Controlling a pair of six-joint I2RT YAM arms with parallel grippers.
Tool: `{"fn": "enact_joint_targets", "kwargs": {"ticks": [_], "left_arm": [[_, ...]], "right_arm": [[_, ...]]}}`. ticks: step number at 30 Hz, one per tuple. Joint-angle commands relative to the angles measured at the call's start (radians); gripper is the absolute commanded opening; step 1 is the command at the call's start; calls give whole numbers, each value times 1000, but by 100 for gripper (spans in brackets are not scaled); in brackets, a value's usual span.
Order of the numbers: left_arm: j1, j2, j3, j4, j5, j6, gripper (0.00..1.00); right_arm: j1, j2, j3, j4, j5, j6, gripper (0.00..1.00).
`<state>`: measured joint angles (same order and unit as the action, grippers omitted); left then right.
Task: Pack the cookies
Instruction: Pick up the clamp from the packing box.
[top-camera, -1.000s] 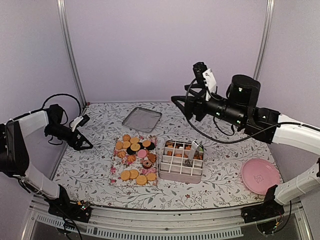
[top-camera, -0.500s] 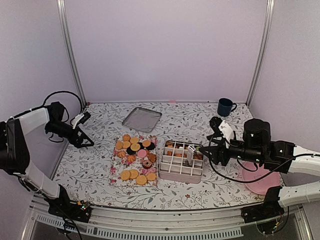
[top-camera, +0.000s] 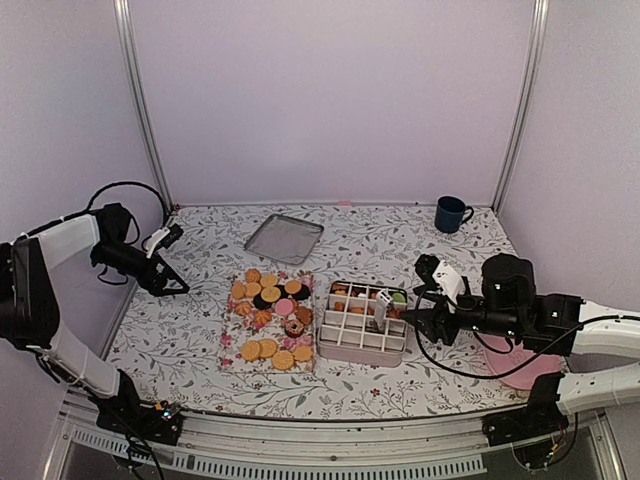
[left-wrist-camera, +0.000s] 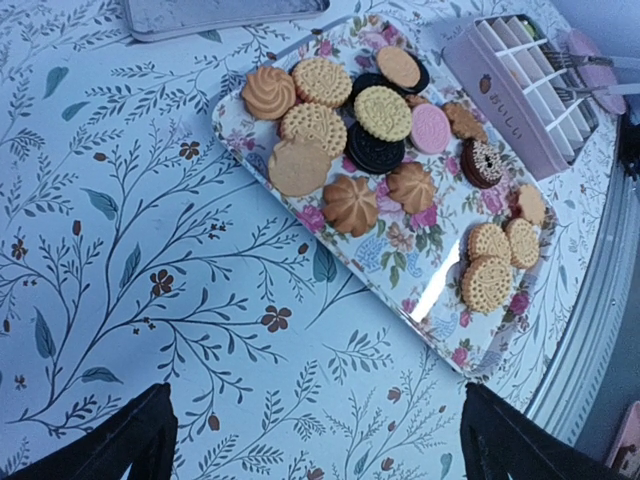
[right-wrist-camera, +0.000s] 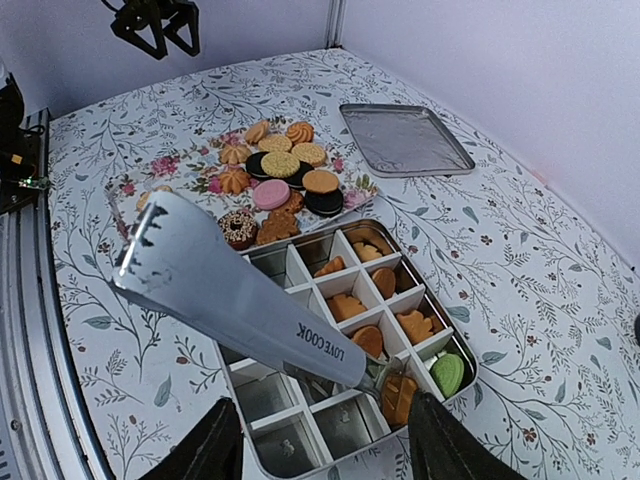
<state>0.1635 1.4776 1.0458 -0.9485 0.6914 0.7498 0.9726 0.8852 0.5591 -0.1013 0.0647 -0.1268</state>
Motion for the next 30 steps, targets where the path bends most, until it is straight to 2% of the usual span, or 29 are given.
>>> {"fn": "enact_joint_targets", "kwargs": {"ticks": [1, 8, 13, 14, 18, 30], "left_arm": [[-13, -7, 22, -14, 11, 3, 99], [-15, -8, 34, -19, 3, 5, 99], [-15, -7, 30, -22, 0, 12, 99], [-15, -5, 30, -21, 0, 13, 99], [-15, -1, 33, -22, 4, 13, 99], [-14, 11, 42, -22, 8, 16, 99]], "right_arm": [[16, 64, -5, 129, 11, -48, 55], [26, 220, 62, 211, 57, -122, 42], [39, 250, 72, 257, 118, -139, 21], [43, 250, 71, 267, 129, -140, 13], [48, 245, 67, 281, 149, -142, 1], [50, 190, 47, 301, 201, -99, 0]]}}
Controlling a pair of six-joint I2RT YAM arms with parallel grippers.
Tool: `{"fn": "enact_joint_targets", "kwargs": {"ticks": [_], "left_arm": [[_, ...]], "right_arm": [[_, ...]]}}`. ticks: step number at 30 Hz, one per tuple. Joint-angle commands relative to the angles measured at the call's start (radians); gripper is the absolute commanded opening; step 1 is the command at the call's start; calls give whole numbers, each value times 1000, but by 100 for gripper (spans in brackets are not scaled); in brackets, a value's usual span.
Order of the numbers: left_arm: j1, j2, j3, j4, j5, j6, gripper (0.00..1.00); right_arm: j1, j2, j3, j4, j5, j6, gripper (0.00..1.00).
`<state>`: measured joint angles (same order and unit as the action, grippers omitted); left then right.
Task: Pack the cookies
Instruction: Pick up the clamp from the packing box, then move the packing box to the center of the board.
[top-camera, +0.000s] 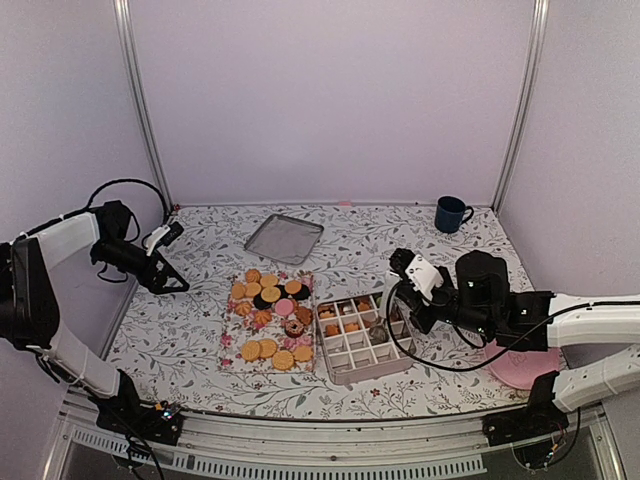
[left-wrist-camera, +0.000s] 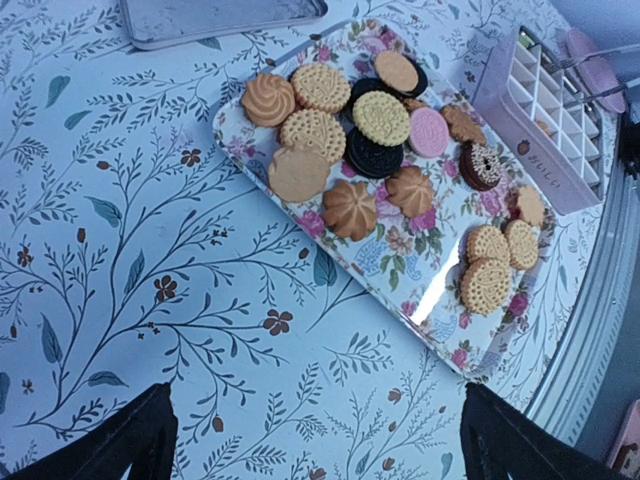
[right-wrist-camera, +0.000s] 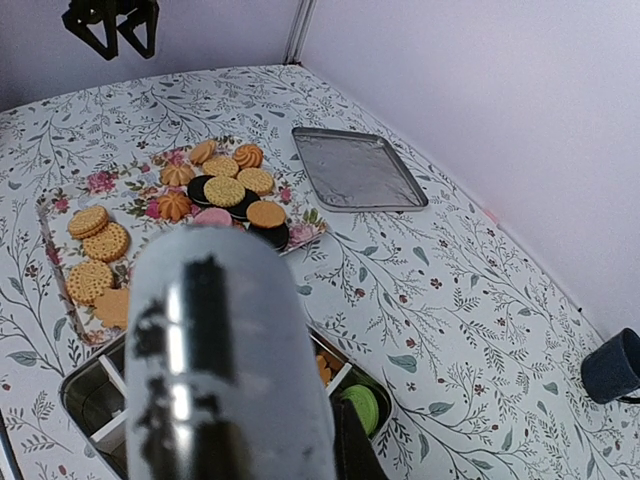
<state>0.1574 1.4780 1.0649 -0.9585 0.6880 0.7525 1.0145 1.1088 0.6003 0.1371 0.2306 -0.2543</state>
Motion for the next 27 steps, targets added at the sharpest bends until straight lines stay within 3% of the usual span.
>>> {"fn": "enact_joint_targets", "kwargs": {"ticks": [1, 13, 18, 22, 27], "left_arm": [[-9, 11, 23, -12, 11, 13, 99], [-12, 12, 28, -16, 11, 19, 99], [-19, 12, 29, -23, 16, 24, 99], [-19, 6, 29, -34, 9, 32, 99], [-20, 2, 28, -44, 7, 42, 99]], "right_arm": [[8, -35, 6, 65, 36, 35, 0], [7, -150, 57, 56, 57, 81, 0], [8, -110, 113, 56, 4, 119, 0], [8, -40, 124, 87, -139, 187, 0], [9, 36, 169, 76, -441, 247, 0]]}}
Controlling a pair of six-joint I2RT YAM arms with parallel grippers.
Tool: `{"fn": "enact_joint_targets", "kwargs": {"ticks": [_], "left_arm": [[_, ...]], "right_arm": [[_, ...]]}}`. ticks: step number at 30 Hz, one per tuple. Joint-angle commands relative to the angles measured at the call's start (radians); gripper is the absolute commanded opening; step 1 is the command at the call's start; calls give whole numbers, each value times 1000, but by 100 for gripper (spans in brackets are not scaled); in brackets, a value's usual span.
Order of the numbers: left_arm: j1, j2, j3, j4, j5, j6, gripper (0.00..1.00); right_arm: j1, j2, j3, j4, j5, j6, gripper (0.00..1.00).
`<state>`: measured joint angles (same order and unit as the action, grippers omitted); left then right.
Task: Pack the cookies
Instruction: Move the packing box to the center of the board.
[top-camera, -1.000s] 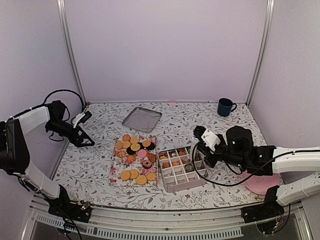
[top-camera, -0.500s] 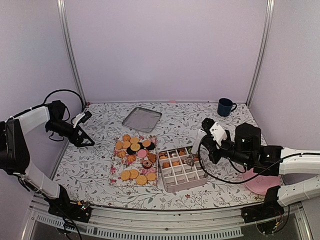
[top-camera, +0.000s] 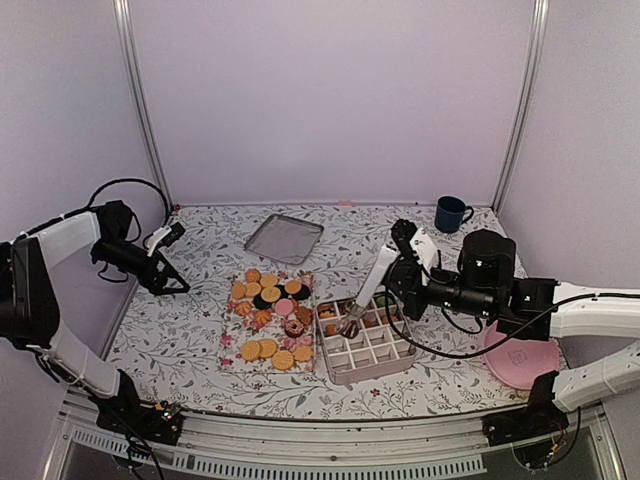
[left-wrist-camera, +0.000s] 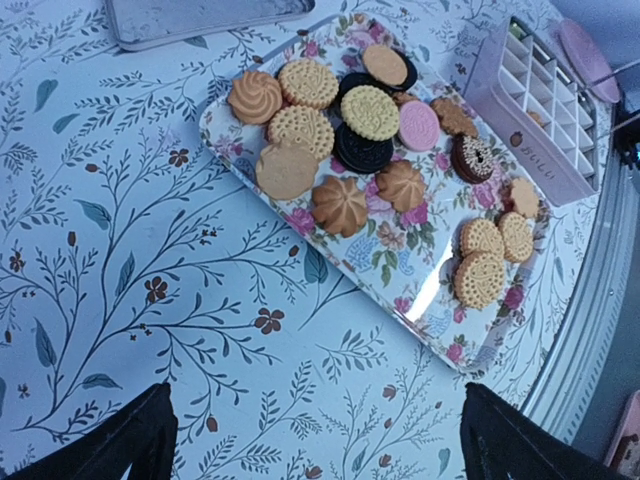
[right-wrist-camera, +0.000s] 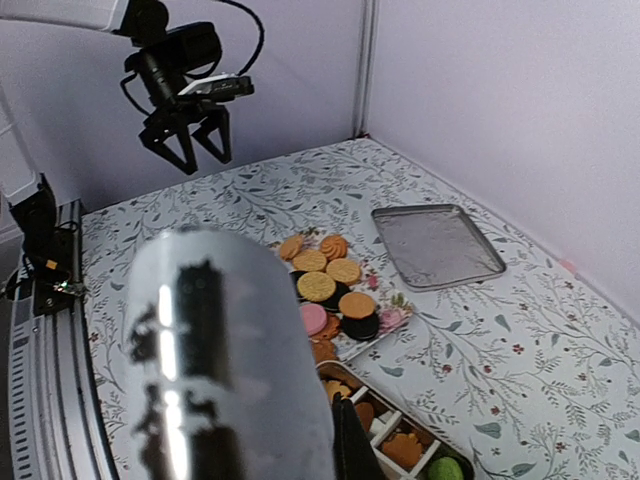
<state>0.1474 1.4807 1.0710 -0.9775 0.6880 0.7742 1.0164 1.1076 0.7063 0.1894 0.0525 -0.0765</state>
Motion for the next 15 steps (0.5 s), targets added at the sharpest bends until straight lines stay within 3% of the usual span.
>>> {"fn": "enact_joint_targets", "kwargs": {"ticks": [1, 9, 15], "left_arm": [[-11, 0, 23, -28, 8, 20, 99], [-15, 3, 26, -34, 11, 23, 99], [-25, 5, 30, -41, 18, 22, 99]], "right_arm": [[7, 40, 77, -2, -293, 70, 0], [7, -68, 93, -182, -509, 138, 0], [6, -63, 62, -307, -608, 166, 0]]}}
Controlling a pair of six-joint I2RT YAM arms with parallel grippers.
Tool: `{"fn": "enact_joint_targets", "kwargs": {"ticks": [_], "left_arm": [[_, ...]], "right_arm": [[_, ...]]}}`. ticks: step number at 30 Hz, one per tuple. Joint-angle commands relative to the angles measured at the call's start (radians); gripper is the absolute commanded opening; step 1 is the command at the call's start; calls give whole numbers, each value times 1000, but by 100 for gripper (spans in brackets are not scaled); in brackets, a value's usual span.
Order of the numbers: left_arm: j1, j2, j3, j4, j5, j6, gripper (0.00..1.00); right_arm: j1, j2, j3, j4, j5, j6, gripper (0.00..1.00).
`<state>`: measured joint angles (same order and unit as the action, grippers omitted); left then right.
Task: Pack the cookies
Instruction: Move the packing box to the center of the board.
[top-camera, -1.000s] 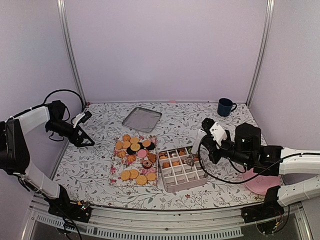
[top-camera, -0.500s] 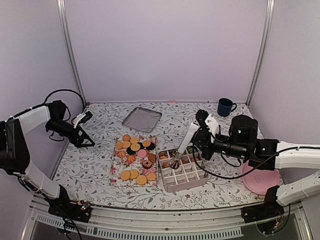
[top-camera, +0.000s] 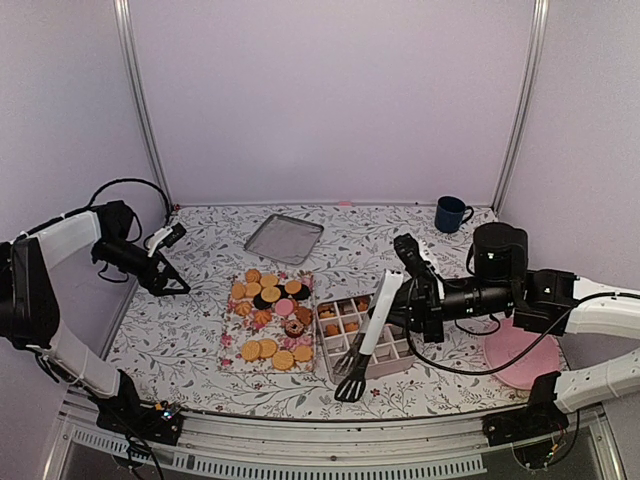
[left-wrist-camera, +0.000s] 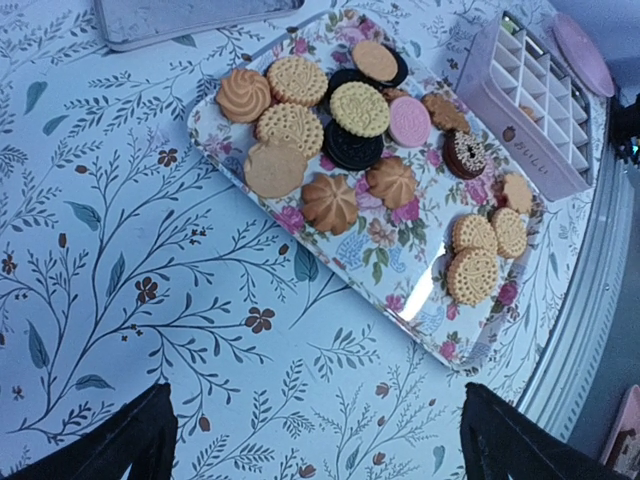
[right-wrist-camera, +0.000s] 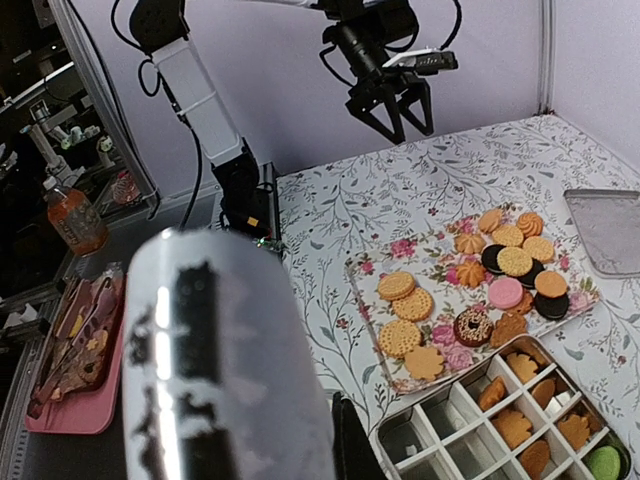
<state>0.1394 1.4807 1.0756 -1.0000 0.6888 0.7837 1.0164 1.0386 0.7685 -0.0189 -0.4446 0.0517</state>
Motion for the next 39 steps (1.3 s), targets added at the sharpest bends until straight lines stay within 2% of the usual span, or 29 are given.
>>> {"fn": "enact_joint_targets", "kwargs": {"ticks": [1, 7, 22, 27, 30, 34, 39], "left_arm": [[-19, 4, 26, -19, 16, 11, 99], [-26, 0, 29, -23, 13, 6, 99], [-35, -2, 56, -39, 14, 6, 99], [-43, -2, 44, -40, 26, 13, 99], [-57, -16, 27, -54, 38, 35, 99], [-87, -55, -1, -75, 75, 69, 99], [-170, -108, -29, -125, 155, 124, 99]], "right_arm": [[5, 15, -1, -114, -101, 35, 0], [6, 72, 0, -116, 62, -32, 0], [4, 319, 34, 177, 410, -206, 0], [1, 350, 72, 229, 396, -215, 0], [2, 351, 99, 276, 279, -188, 0], [8, 404, 125, 437, 164, -87, 0], [32, 597, 251, 611, 243, -10, 0]]}}
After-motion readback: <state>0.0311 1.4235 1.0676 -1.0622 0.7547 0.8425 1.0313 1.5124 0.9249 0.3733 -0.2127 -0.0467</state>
